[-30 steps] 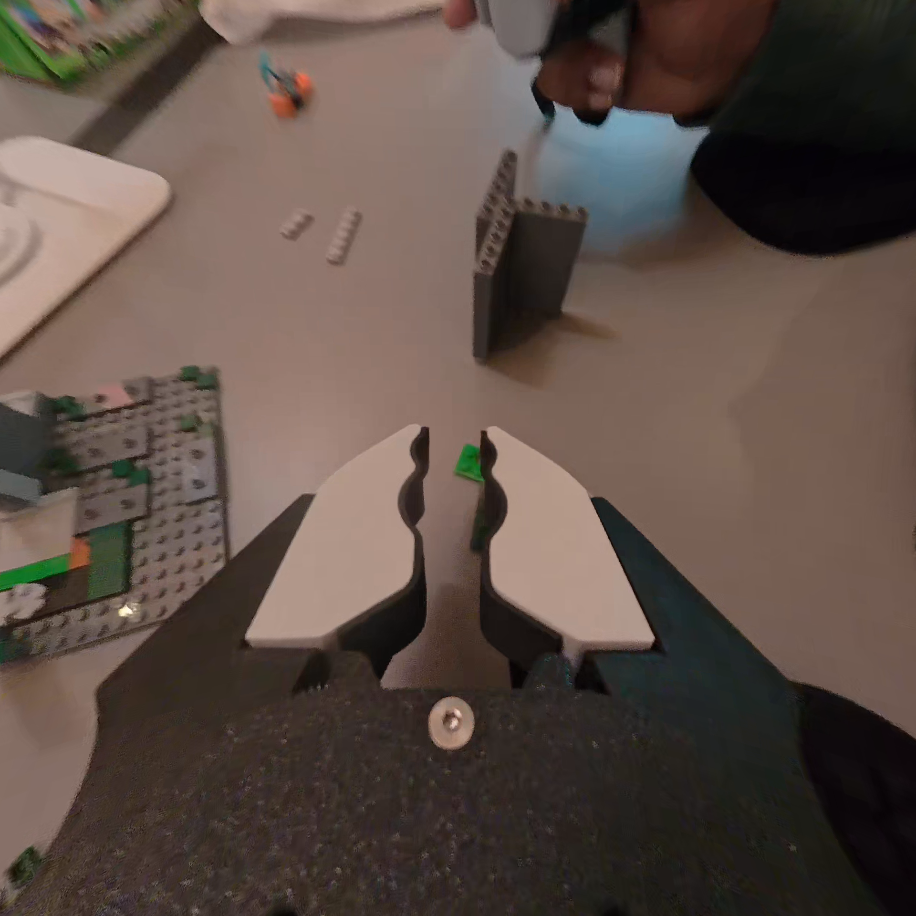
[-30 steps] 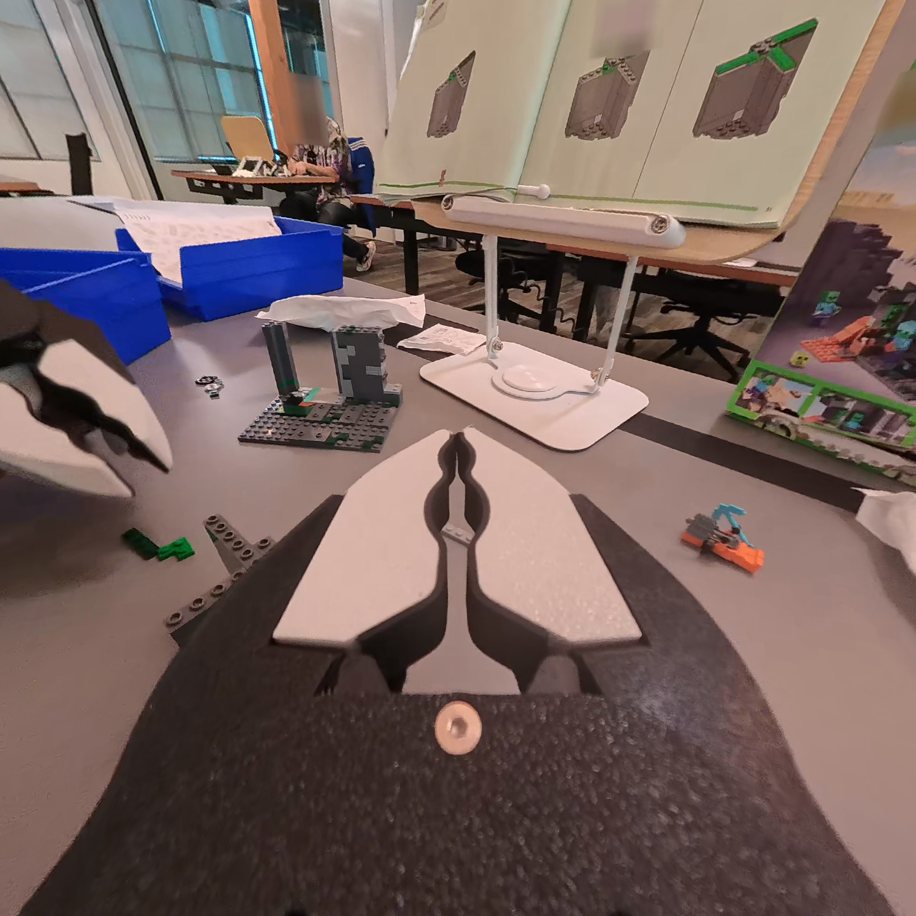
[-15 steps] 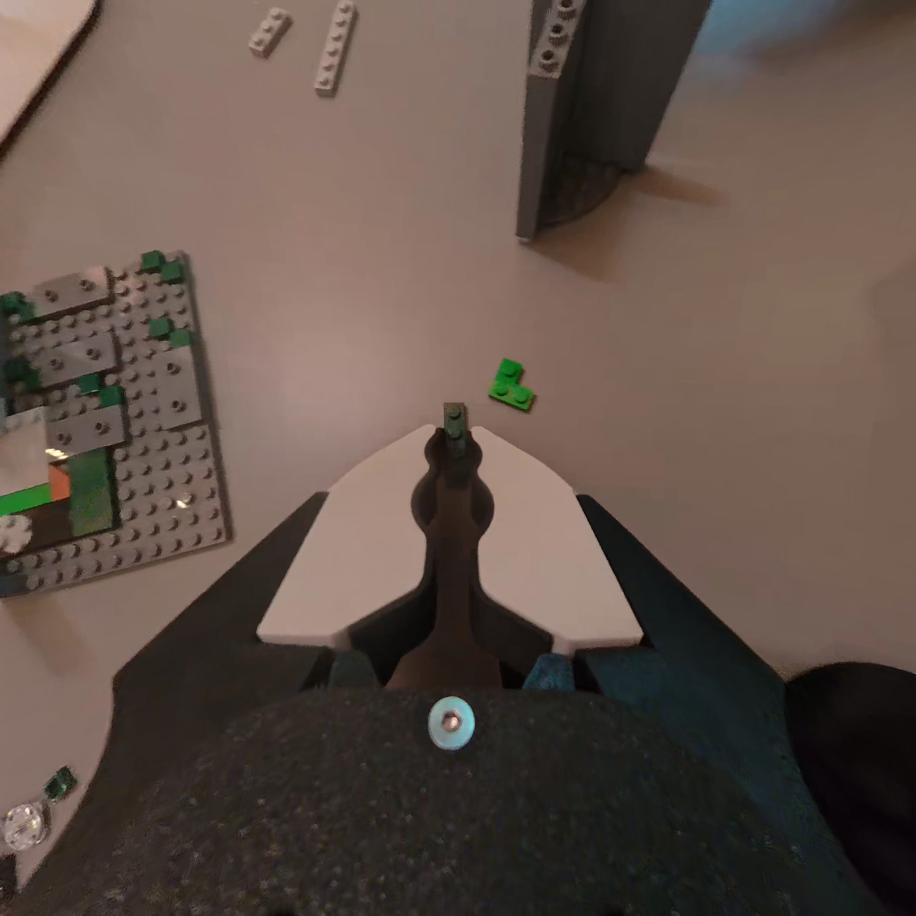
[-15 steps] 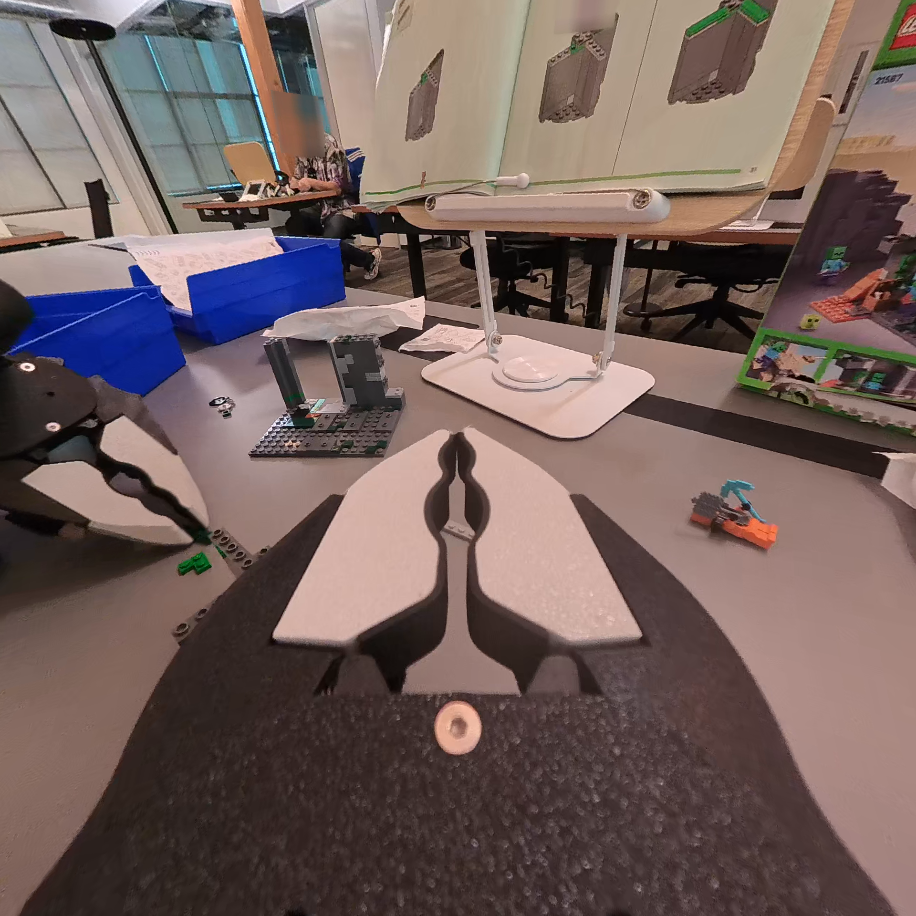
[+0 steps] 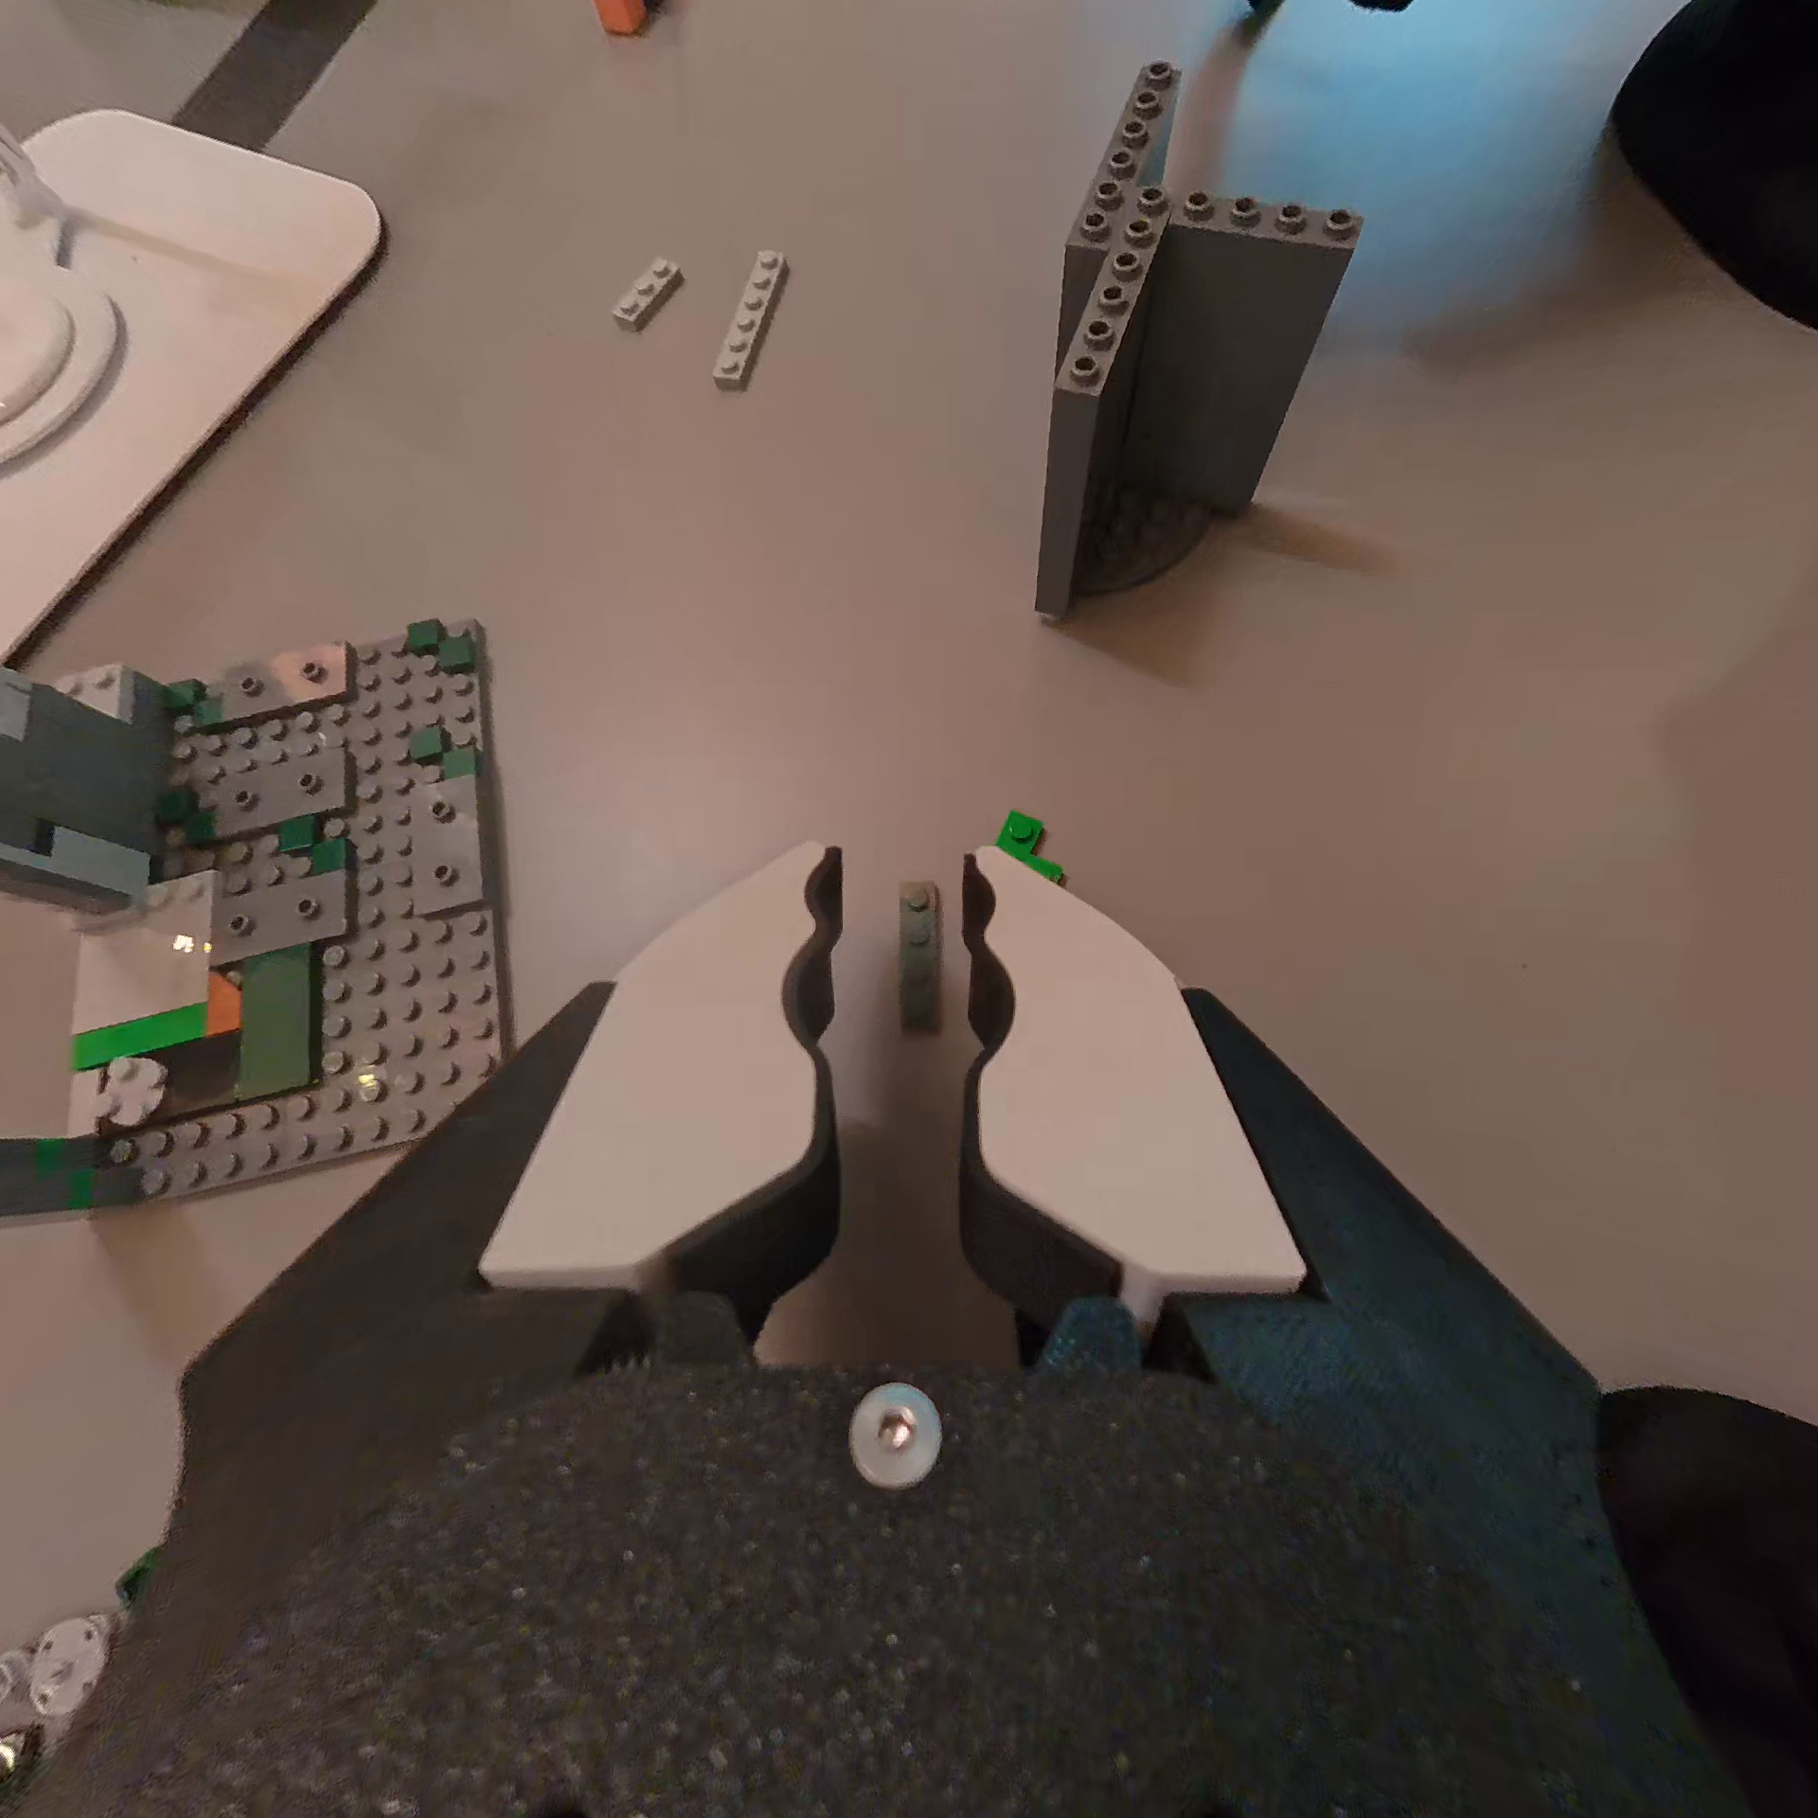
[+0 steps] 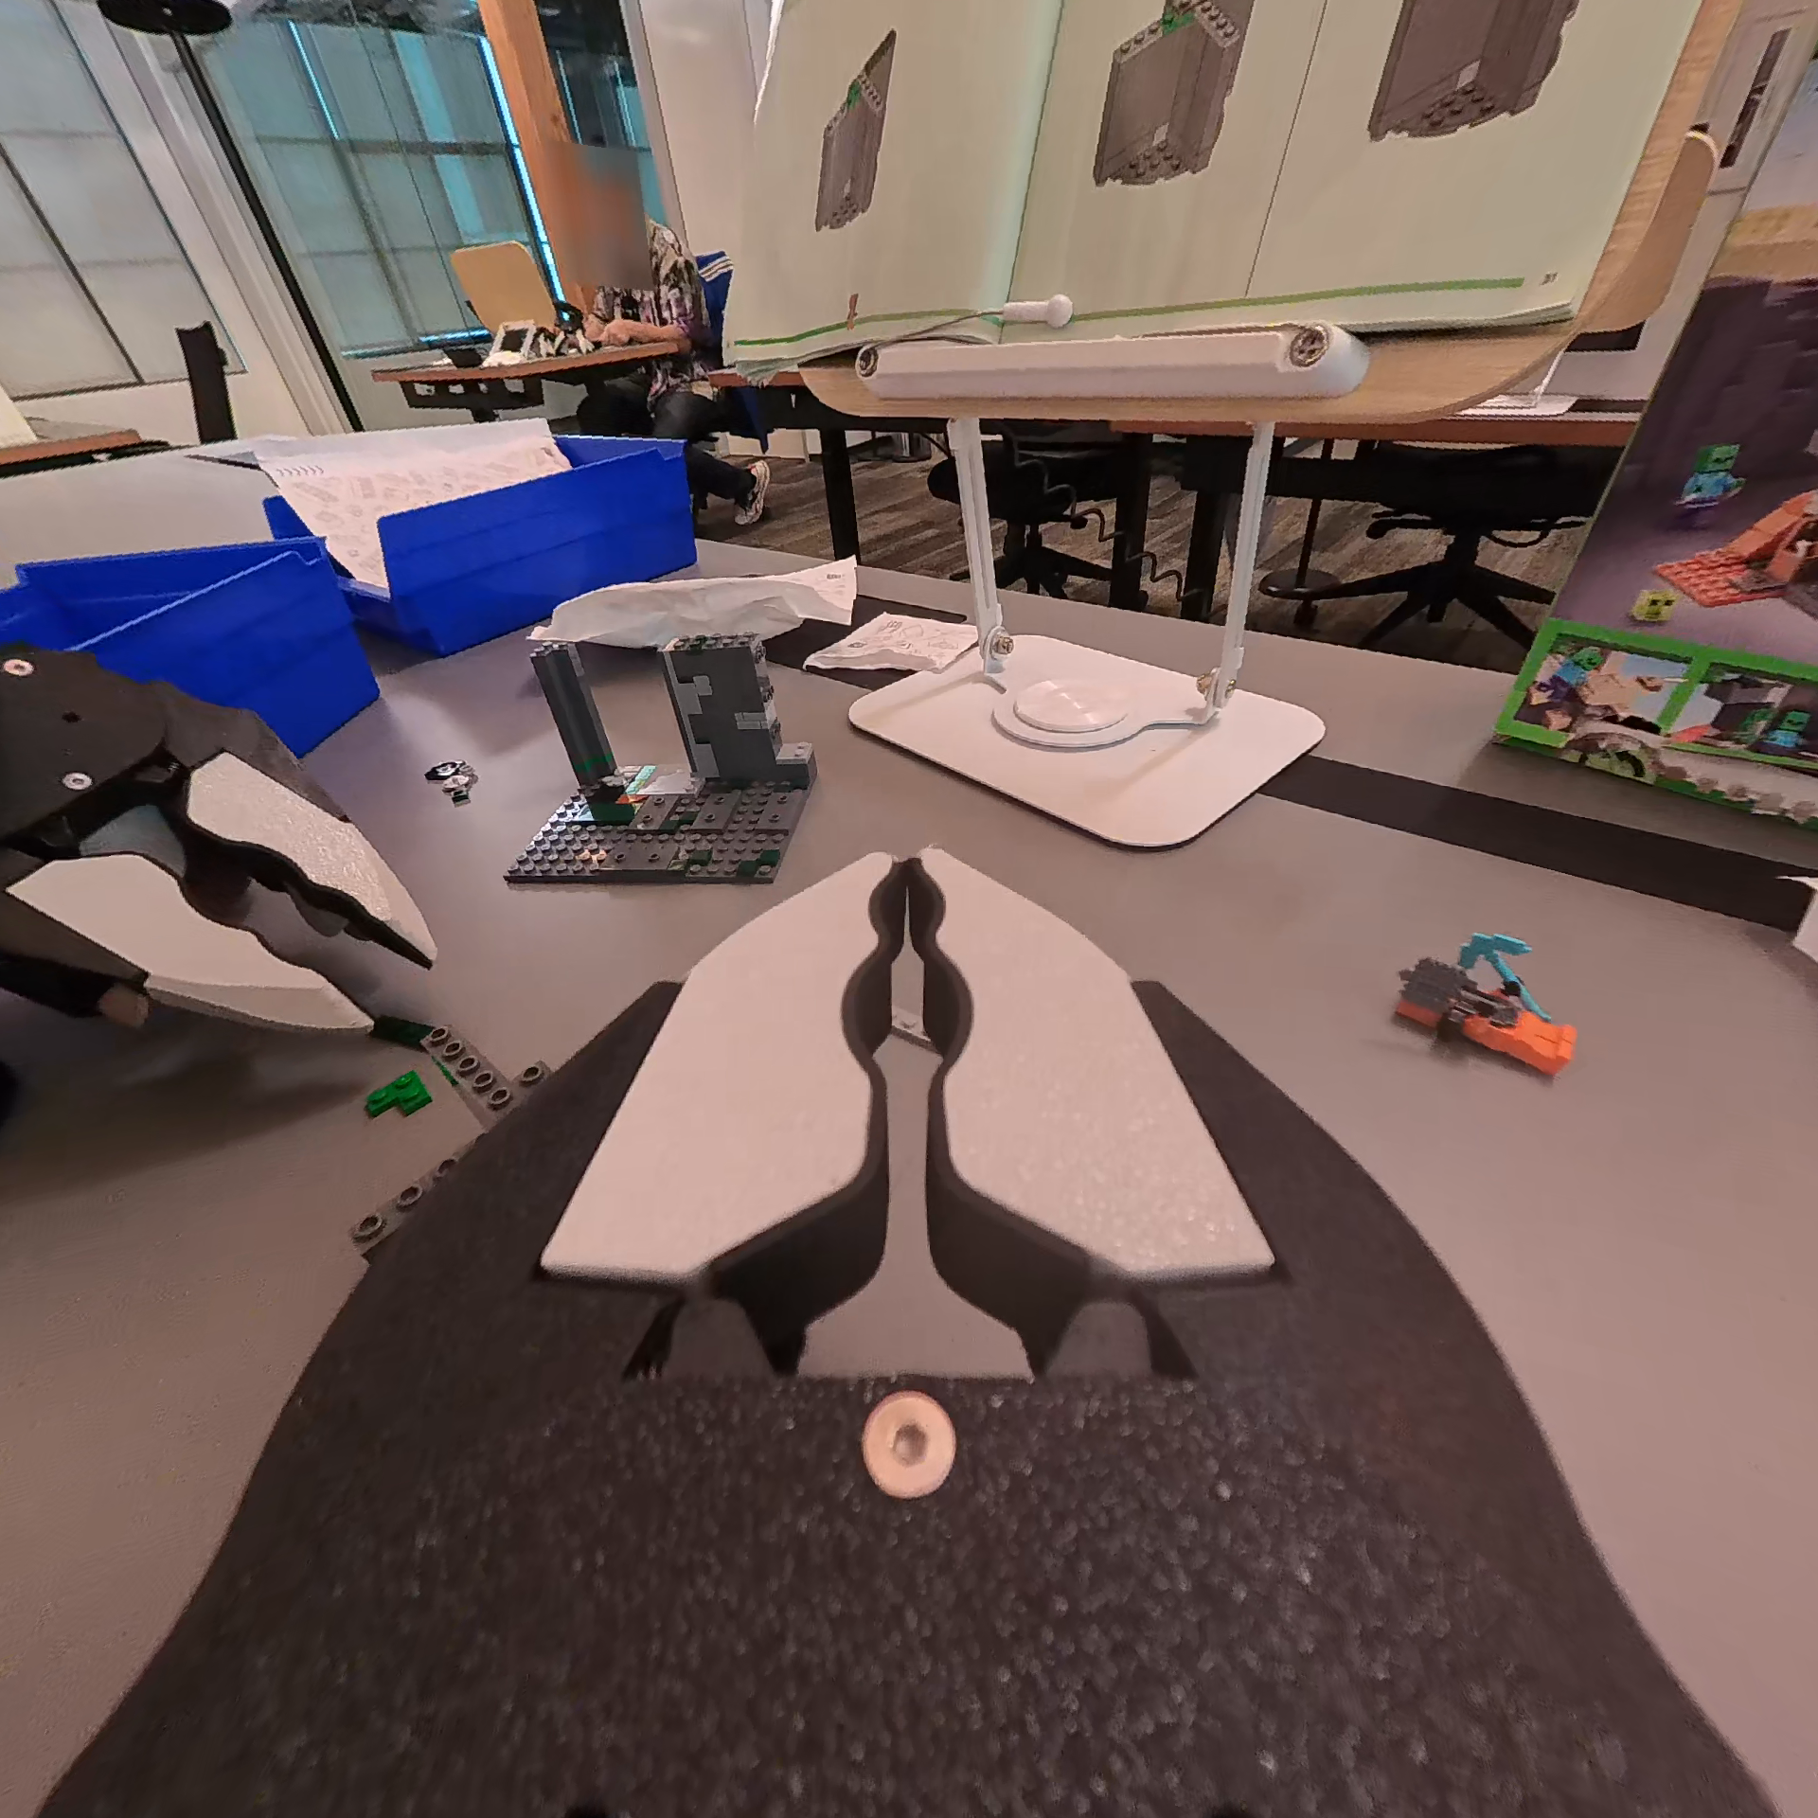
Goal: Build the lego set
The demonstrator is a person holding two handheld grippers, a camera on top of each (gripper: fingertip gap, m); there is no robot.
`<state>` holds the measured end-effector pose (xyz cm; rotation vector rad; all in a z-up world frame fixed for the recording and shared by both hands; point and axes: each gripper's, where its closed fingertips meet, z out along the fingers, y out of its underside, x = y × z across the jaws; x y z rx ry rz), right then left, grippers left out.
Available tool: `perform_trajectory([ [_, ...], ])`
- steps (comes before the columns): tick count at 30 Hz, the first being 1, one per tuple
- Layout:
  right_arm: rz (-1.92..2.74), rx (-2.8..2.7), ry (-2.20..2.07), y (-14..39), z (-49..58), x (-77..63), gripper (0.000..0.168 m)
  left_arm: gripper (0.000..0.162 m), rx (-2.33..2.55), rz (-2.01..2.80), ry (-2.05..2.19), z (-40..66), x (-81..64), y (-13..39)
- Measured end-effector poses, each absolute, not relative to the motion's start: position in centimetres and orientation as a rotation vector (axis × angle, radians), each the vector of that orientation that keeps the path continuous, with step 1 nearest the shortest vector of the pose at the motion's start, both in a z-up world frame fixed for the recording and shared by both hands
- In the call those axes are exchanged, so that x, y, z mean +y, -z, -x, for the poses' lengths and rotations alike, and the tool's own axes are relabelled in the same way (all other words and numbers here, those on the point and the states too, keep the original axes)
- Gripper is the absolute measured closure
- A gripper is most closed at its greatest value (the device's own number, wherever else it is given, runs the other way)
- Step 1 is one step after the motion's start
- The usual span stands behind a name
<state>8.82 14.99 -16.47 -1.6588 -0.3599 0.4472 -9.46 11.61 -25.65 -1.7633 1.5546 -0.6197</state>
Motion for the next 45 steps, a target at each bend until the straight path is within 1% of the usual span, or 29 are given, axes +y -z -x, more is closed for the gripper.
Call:
perform_trajectory([
  [11, 1.665, -0.361, -0.45, 16.6, -8.8, 15.0, 0.168, 0.143, 1.503, 1.685, 0.648, 8.4, 11.6, 24.2],
  [16, 1.67, -0.363, -0.455, 16.6, -8.7, 15.0, 0.168, 0.14, 1.494, 1.651, 0.64, 7.8, 11.6, 24.0],
  [22, 1.676, -0.347, -0.449, 16.8, -9.0, 15.2, 0.168, 0.142, 1.403, 1.601, 0.665, 5.0, 13.6, 22.1],
  [25, 1.674, -0.338, -0.451, 16.7, -9.2, 15.2, 0.168, 0.145, 1.412, 1.608, 0.635, 2.8, 15.6, 21.8],
  [34, 1.682, -0.327, -0.436, 16.9, -10.1, 15.5, 0.168, 0.146, 1.696, 1.6, 0.659, -5.1, 21.1, 25.2],
  [37, 1.689, -0.313, -0.45, 17.0, -10.4, 15.6, 0.168, 0.146, 1.772, 1.609, 0.653, -6.3, 22.4, 26.2],
  [41, 1.691, -0.309, -0.463, 17.0, -10.4, 15.7, 0.168, 0.141, 1.875, 1.628, 0.702, -7.1, 22.6, 27.2],
  [45, 1.691, -0.311, -0.481, 17.0, -10.3, 15.6, 0.168, 0.141, 1.955, 1.631, 0.705, -7.3, 22.6, 27.9],
])
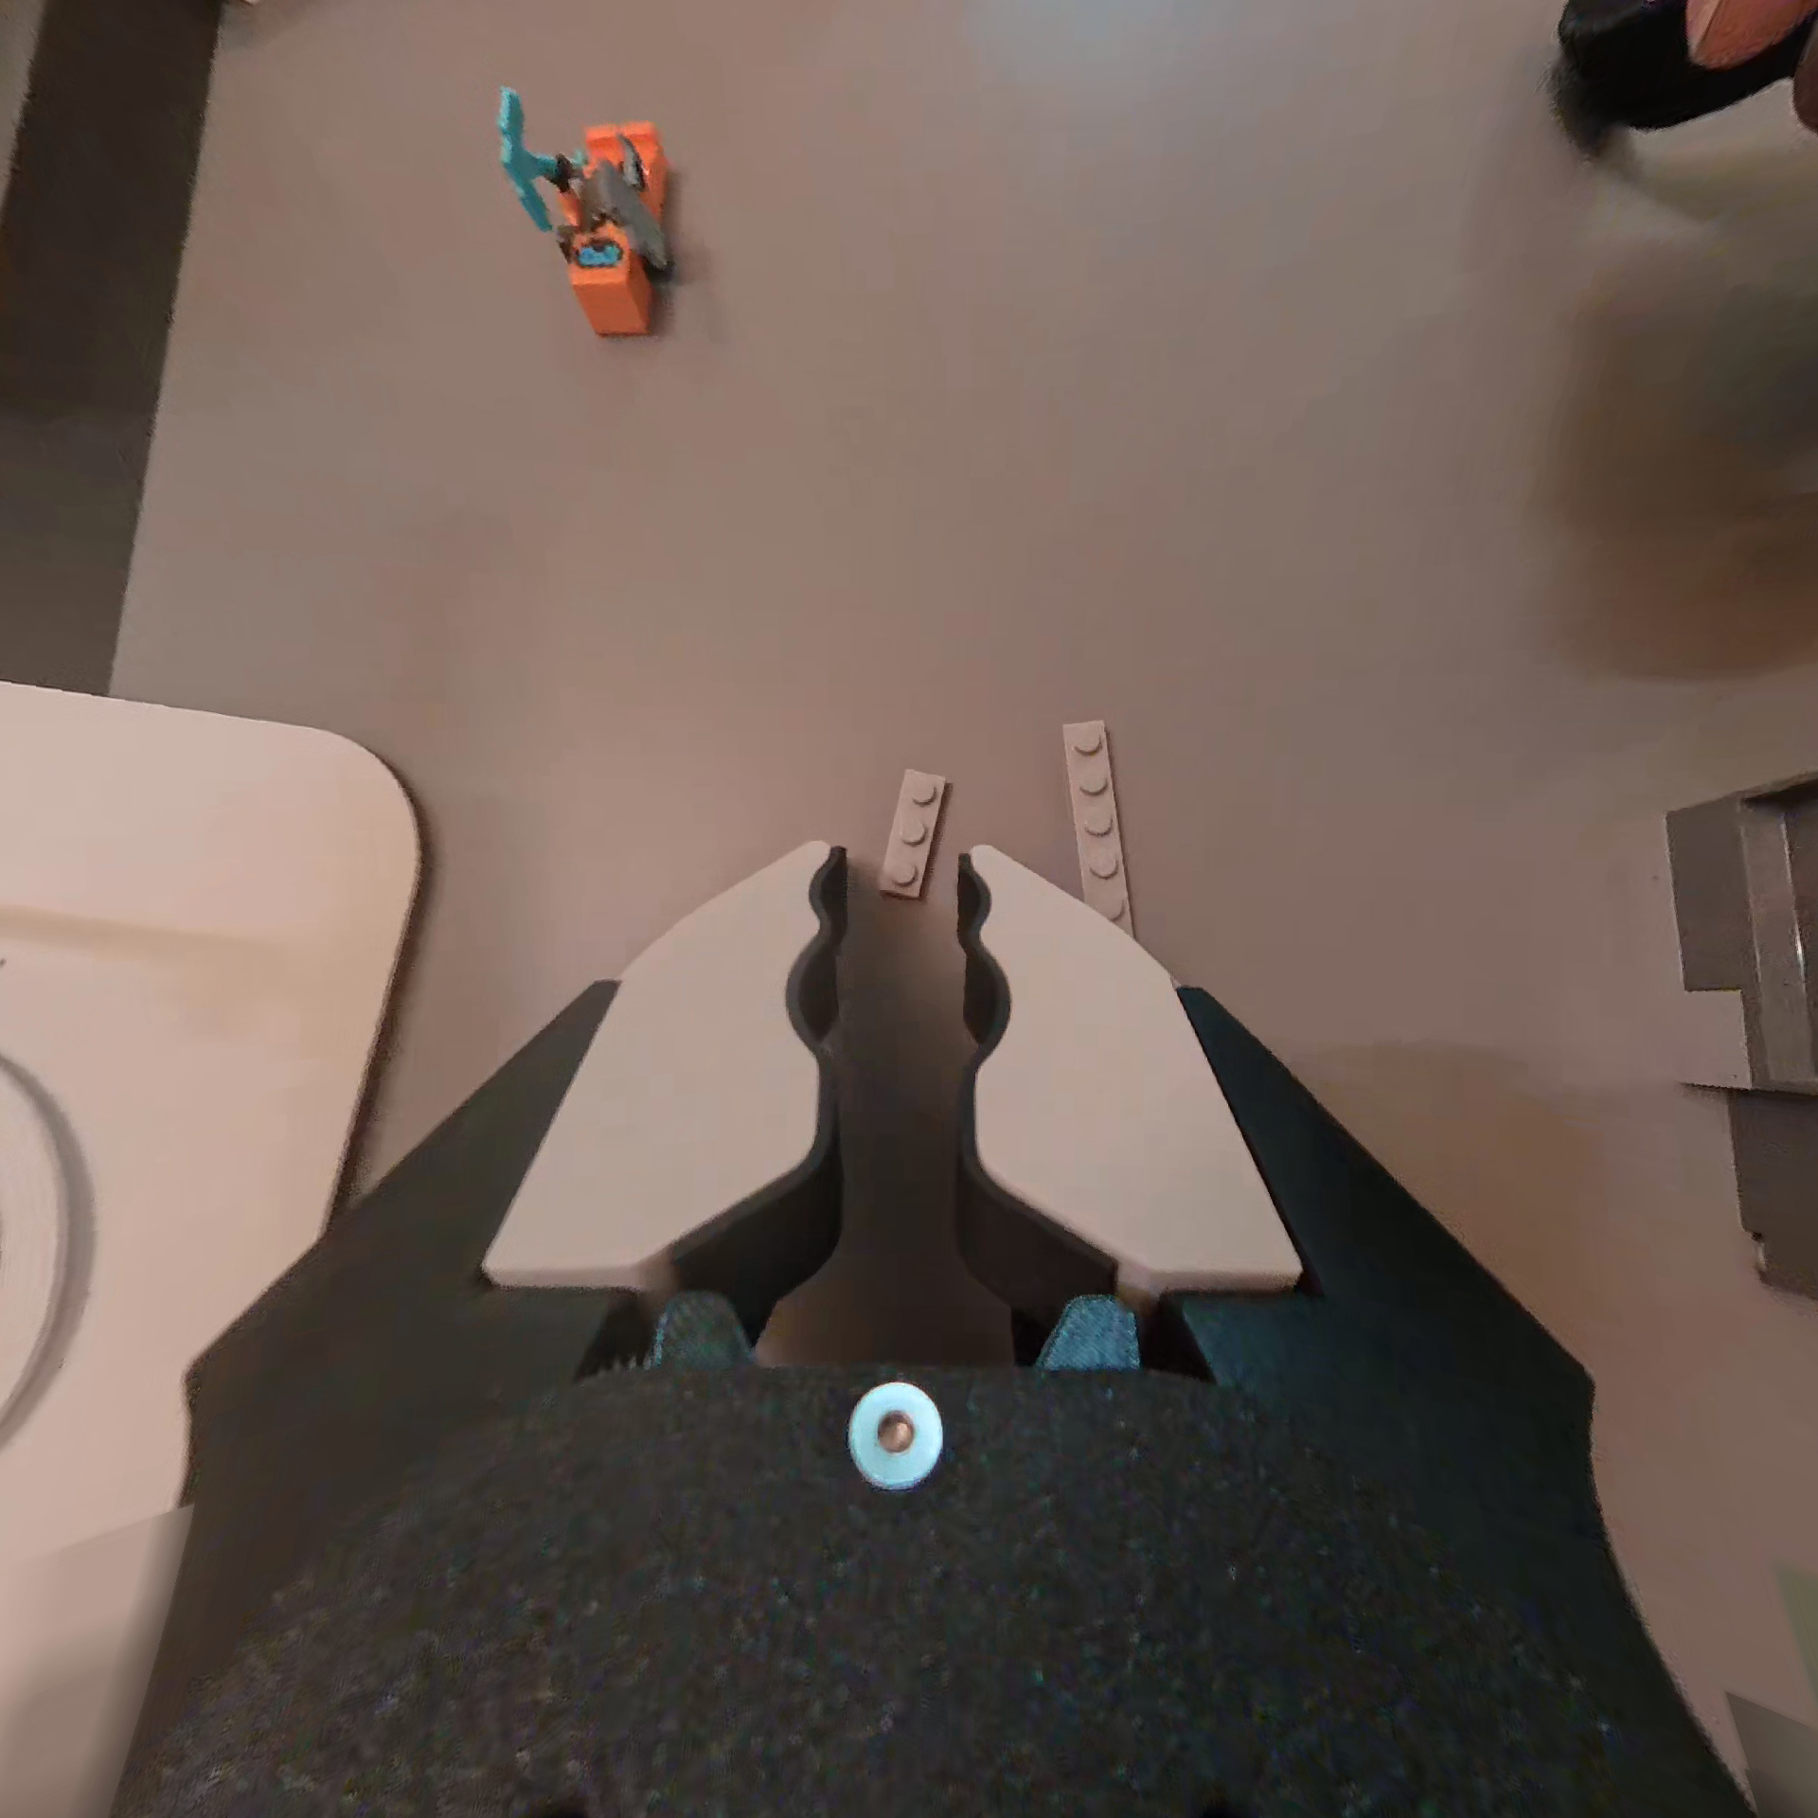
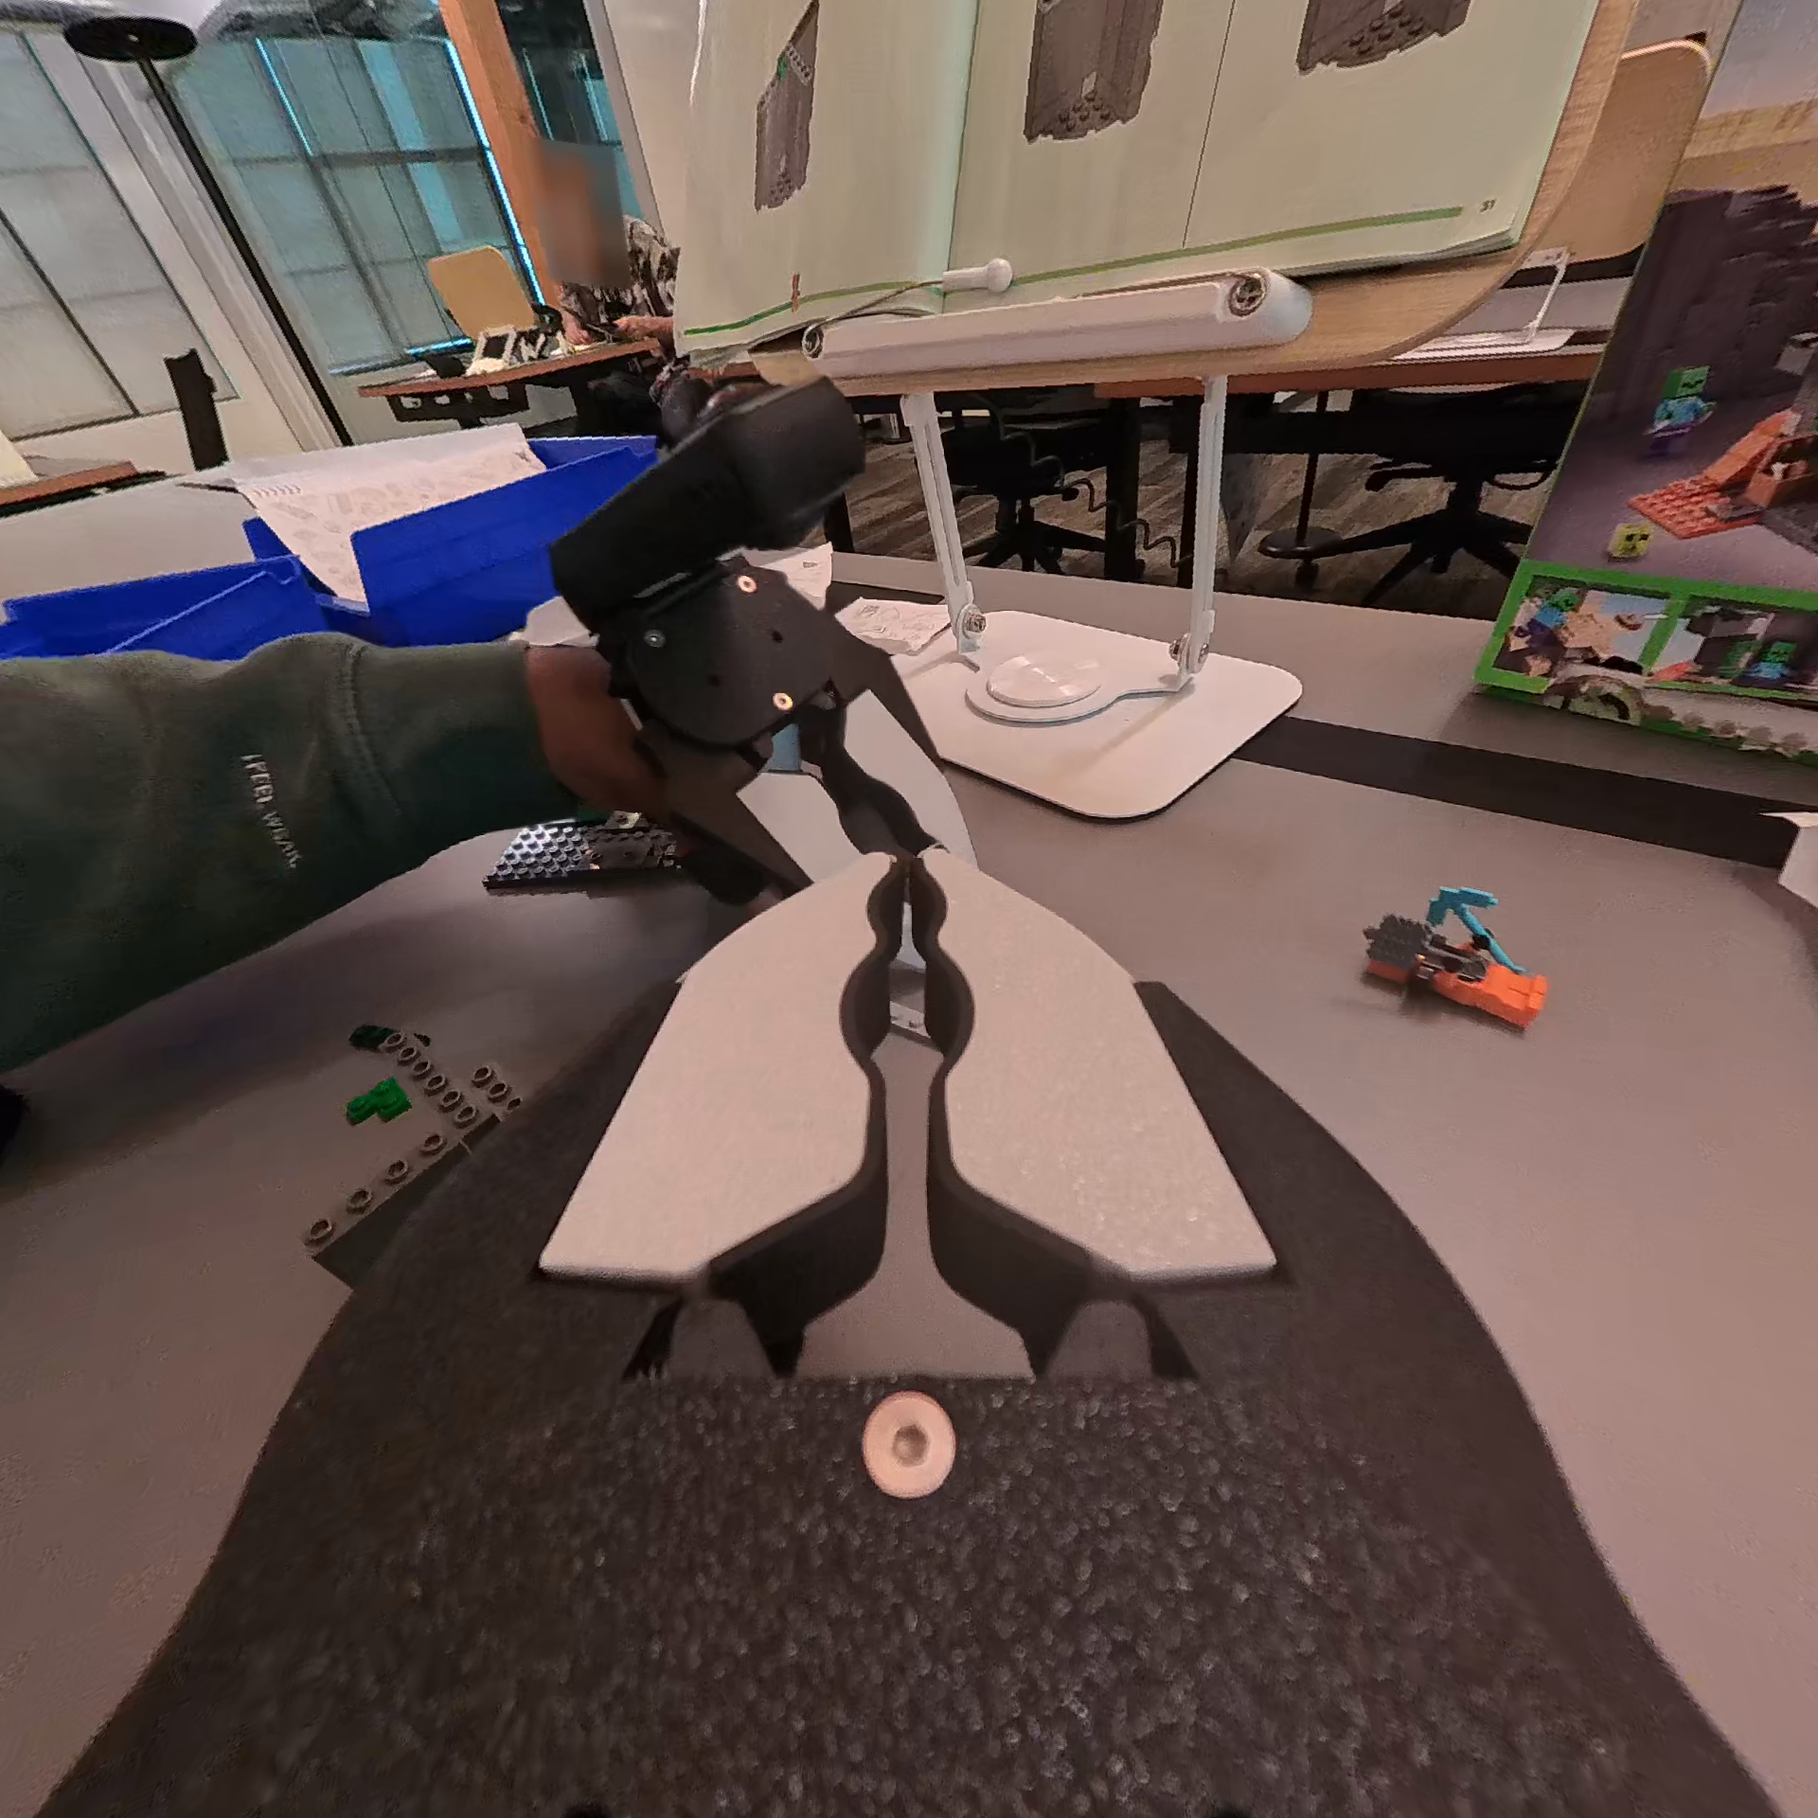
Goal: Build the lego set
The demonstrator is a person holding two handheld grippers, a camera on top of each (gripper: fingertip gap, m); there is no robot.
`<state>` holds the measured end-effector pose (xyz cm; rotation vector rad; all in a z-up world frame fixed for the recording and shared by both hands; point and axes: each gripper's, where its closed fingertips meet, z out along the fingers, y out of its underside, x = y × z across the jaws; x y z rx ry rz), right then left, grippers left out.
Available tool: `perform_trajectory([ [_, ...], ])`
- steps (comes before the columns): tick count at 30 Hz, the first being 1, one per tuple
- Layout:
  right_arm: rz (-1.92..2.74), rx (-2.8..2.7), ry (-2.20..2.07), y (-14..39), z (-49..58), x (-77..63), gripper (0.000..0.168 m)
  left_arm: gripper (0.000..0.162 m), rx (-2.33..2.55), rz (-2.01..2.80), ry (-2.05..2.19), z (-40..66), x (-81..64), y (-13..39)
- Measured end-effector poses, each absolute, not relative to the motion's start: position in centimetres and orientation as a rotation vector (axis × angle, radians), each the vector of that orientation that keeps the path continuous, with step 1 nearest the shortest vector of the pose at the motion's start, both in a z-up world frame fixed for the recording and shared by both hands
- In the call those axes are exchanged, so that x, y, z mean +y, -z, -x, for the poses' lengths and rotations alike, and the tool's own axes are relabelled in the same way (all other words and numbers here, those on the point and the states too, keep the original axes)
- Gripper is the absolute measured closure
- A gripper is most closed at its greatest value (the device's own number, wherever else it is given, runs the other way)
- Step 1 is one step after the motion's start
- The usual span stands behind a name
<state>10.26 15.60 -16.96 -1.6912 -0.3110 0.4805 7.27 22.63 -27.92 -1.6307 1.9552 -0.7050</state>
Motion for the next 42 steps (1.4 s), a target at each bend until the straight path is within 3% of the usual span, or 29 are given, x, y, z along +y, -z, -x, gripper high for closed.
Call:
perform_trajectory([
  [13, 1.702, -0.312, -0.518, 17.2, -10.0, 15.6, 0.167, 0.155, 1.97, 1.648, 0.749, -7.3, 22.4, 27.9],
  [26, 1.691, -0.327, -0.546, 16.7, -9.4, 15.2, 0.167, 0.155, 1.959, 1.623, 0.713, 0.2, 14.6, 18.4],
  [42, 1.701, -0.343, -0.542, 16.9, -9.1, 15.1, 0.167, 0.155, 1.903, 1.783, 0.766, 1.3, 9.3, 21.2],
])
